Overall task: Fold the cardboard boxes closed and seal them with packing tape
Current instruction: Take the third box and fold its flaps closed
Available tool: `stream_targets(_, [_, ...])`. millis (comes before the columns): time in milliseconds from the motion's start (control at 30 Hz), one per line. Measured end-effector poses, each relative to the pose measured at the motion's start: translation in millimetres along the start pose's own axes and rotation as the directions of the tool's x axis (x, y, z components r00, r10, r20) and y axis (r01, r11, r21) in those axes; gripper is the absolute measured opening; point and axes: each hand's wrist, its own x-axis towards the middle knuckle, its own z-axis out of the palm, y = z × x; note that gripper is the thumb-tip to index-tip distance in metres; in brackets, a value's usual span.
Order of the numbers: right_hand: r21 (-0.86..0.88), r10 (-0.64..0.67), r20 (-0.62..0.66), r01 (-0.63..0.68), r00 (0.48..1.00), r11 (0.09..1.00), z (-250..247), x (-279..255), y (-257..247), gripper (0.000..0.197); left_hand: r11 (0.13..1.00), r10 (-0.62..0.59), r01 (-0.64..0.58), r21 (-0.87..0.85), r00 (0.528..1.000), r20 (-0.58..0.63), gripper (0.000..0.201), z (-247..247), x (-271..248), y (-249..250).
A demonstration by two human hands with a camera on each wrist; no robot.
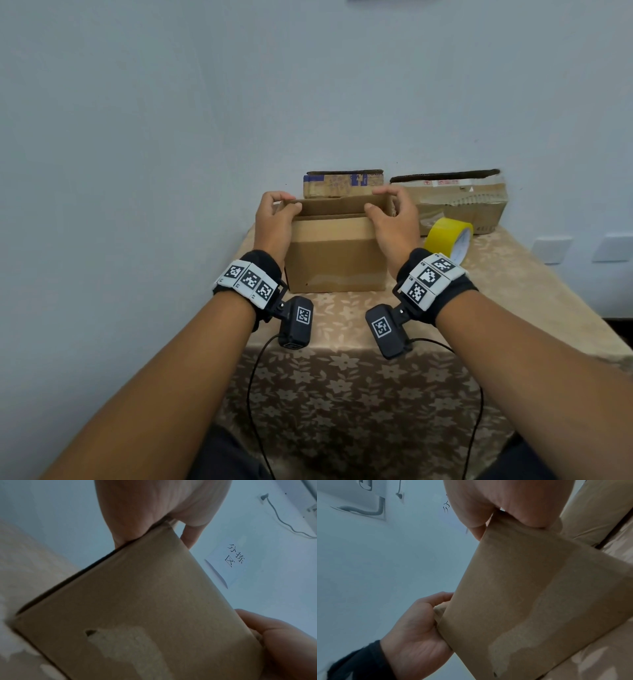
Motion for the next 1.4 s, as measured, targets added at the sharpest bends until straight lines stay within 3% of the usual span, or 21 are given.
stream_targets(133, [0.02, -0.026, -0.036, 0.027, 0.999, 0.999, 1.4, 0.6, 0.2, 0.009, 0.999, 0.003, -0.004, -0.035, 0.999, -0.032, 0.009, 0.5, -0.5, 1.3])
stream_targets(333, [0.058, 0.024, -0.025, -0.022, 0.999, 0.998, -0.6, -0.7, -1.3, 0.021, 0.995, -0.07, 0.067, -0.072, 0.997, -0.033, 0.021, -0.8, -3.8, 5.9])
stream_targets(500, [0.076, 0.053, -0.034, -0.05, 0.998, 0.996, -0.1, -1.5, -4.3, 0.017, 0.994, -0.08, 0.079, -0.081, 0.997, -0.006, 0.027, 1.8, -8.7, 7.0])
stream_targets(700, [-0.011, -0.027, -0.127, 0.026, 0.992, 1.0, 0.8, -3.8, -4.6, 0.032, 0.992, 0.112, -0.103, 0.07, 0.985, -0.131, 0.033, 0.2, -6.6, 6.6])
stream_targets(833, [-0.031, -0.11, -0.077, 0.107, 0.991, 0.994, 3.1, -5.2, -6.0, 0.032, 0.966, 0.223, -0.207, 0.156, 0.97, -0.093, 0.034, 1.0, -8.8, 5.9])
stream_targets(1067, [-0.096, -0.043, -0.006, 0.043, 0.999, 0.994, 3.1, -3.4, -9.8, 0.028, 0.973, 0.143, -0.137, 0.183, 0.989, -0.022, 0.038, -1.2, -4.2, 4.3])
stream_targets(1267, [-0.166, -0.007, 0.059, 0.017, 0.998, 0.986, 2.2, -5.4, -11.5, 0.042, 0.976, 0.099, -0.099, 0.192, 0.995, 0.012, 0.033, -3.8, -2.8, 4.2])
stream_targets(1400, [-0.316, -0.076, 0.084, 0.099, 0.994, 0.944, 1.6, -4.3, -11.4, 0.033, 0.95, 0.182, -0.188, 0.249, 0.982, 0.049, 0.034, -3.0, -2.1, 3.7])
